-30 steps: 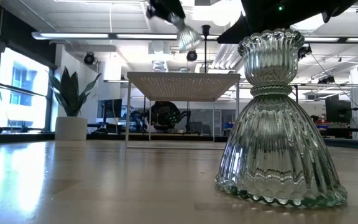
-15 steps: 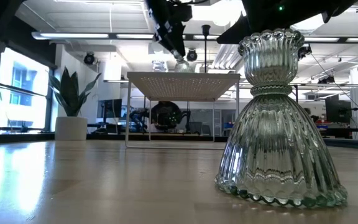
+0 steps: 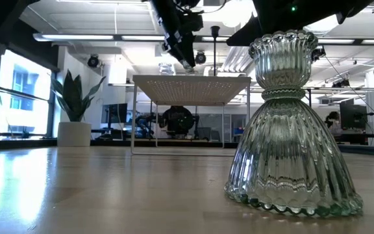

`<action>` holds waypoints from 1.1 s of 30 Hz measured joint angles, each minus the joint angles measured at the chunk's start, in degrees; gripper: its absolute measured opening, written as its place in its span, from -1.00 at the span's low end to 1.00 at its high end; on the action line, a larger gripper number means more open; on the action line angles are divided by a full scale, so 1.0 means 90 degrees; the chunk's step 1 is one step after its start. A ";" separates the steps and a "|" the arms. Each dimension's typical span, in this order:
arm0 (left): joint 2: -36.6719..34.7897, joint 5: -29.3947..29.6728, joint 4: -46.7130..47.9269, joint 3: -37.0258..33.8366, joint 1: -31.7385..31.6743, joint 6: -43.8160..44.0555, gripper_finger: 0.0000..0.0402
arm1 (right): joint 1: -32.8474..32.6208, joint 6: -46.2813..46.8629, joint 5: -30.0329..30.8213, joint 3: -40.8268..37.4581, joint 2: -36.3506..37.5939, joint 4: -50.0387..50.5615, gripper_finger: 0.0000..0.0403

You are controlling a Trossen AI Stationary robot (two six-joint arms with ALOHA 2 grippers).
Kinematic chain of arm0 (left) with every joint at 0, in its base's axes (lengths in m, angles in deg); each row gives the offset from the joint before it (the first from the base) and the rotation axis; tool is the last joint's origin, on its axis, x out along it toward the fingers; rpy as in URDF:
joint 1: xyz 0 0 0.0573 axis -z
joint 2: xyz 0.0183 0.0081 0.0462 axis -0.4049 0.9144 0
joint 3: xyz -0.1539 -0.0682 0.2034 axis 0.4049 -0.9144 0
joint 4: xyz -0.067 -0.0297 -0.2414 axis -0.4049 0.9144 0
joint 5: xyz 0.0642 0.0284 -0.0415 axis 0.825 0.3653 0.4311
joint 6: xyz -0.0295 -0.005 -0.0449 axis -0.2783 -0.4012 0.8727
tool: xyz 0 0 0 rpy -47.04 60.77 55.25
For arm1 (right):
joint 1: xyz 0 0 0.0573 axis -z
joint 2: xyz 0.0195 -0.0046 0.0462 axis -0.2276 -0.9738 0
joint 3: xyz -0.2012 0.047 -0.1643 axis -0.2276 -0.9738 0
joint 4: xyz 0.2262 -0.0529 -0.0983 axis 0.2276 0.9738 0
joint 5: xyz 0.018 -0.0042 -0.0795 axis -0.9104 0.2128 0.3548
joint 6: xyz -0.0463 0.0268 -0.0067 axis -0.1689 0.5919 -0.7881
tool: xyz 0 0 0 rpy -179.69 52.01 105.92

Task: Pick & Place candle stick holders
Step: Put the left green candle holder on the shelf aligned with the green candle holder

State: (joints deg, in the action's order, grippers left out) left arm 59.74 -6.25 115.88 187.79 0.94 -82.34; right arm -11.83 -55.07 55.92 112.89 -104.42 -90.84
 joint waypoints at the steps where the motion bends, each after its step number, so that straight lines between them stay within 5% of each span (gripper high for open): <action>1: 0.0000 0.0002 0.0020 -0.0002 -0.0007 -0.0002 -0.13 | -0.0001 0.0000 -0.0001 0.0000 0.0000 0.0005 -1.00; 27: -0.0015 0.0172 -0.0150 0.0009 0.0008 -0.0180 -0.03 | -0.0071 0.0000 -0.0027 0.0000 0.0000 0.0023 -1.00; 33: -0.0136 0.0140 -0.0075 0.0533 0.0065 -0.0494 -0.03 | -0.0071 0.0000 -0.0023 0.0000 0.0000 0.0023 -1.00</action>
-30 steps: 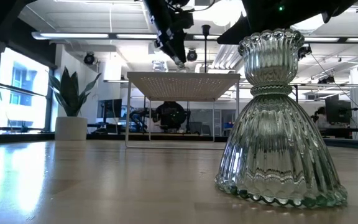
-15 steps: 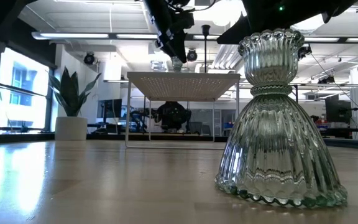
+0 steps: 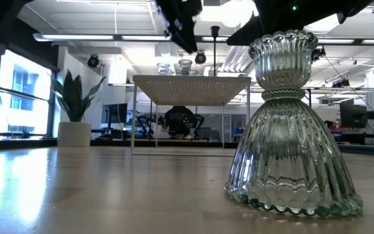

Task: Pick & Place candle stick holders
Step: Put the left green candle holder on the shelf aligned with the green candle holder

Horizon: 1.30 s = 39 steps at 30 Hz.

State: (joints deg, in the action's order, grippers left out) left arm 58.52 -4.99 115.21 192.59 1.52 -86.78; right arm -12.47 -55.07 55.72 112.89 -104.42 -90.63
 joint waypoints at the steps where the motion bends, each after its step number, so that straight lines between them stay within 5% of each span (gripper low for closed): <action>1: -0.0039 0.0026 0.0059 0.0112 0.0053 -0.0055 -0.05 | 0.0000 0.0000 0.0000 0.0000 0.0000 0.0000 -1.00; 8: -0.0566 0.0141 0.1048 0.0271 0.0796 -0.0202 -0.51 | 0.0000 0.0000 0.0046 0.0000 0.0000 0.0179 -1.00; 13: -0.0713 0.0144 0.0923 -0.0891 0.1349 0.0022 -0.95 | 0.0000 -0.0103 0.0047 0.0000 0.0000 0.0239 -1.00; 21: -0.0933 0.1482 -0.0758 -0.3212 0.1209 0.0694 -0.98 | 0.0000 -0.0286 0.0035 0.0000 0.0000 0.0240 -1.00; 39: -0.0938 0.1355 -0.1844 -0.3362 0.0564 0.0719 -1.00 | 0.0000 -0.0339 0.0029 0.0000 0.0000 0.0263 -1.00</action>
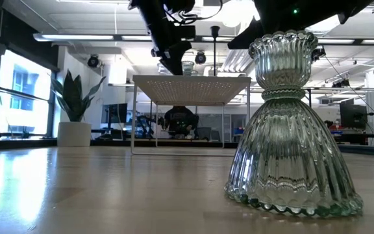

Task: Pick & Place candle stick holders
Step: Put the left green candle holder on the shelf aligned with the green candle holder

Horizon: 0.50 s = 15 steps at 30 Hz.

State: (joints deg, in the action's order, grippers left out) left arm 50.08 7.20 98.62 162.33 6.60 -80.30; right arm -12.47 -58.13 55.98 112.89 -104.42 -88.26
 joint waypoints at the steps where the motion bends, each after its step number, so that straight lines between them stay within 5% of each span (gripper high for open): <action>1: 0.0000 -0.0011 -0.0037 0.0000 -0.0014 -0.0027 -1.00 | 0.0000 0.0001 -0.0001 0.0000 0.0000 0.0002 -1.00; 15: 0.0007 -0.0554 -0.0371 0.0000 -0.0150 -0.0149 -1.00 | 0.0000 0.0002 -0.0002 0.0000 0.0000 0.0067 -1.00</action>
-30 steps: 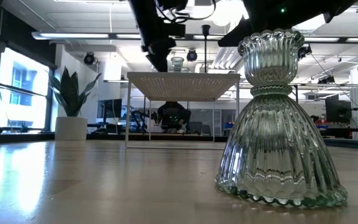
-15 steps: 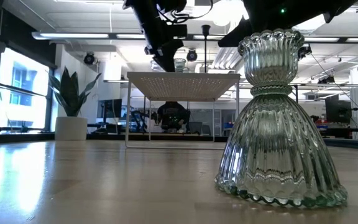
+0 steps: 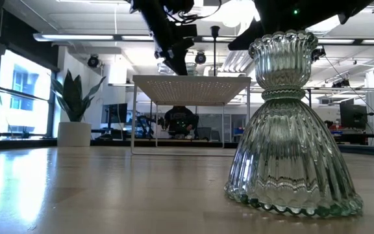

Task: Pick & Place candle stick holders
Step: Put the left green candle holder on the shelf aligned with the green candle holder, then put the left black candle holder on the shelf aligned with the black candle holder

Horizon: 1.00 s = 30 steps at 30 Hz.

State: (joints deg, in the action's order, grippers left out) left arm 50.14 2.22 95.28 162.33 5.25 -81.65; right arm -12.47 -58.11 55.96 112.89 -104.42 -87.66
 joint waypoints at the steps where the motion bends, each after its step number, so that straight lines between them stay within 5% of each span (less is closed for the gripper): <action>1: 0.0000 -0.0038 0.0019 0.0000 0.0005 -0.0041 -1.00 | 0.0002 0.0002 0.0000 0.0000 0.0000 0.0005 -1.00; 10: -0.0372 -0.0132 0.0237 -0.0196 0.0672 0.0201 -1.00 | 0.0002 0.0019 0.0029 0.0000 0.0000 0.0034 -1.00; 21: -0.2368 -0.0816 -0.2366 -0.2539 0.1785 0.0269 -1.00 | 0.0000 0.0024 0.0005 0.0000 0.0000 0.0054 -1.00; 30: -0.4329 0.0652 -0.3137 -0.4502 0.3151 0.0619 -1.00 | 0.0000 0.0051 0.0002 0.0000 0.0000 -0.0063 -1.00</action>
State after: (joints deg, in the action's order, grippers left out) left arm 11.18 8.08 67.05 121.81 33.61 -76.08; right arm -12.46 -57.65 55.98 112.89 -104.42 -88.23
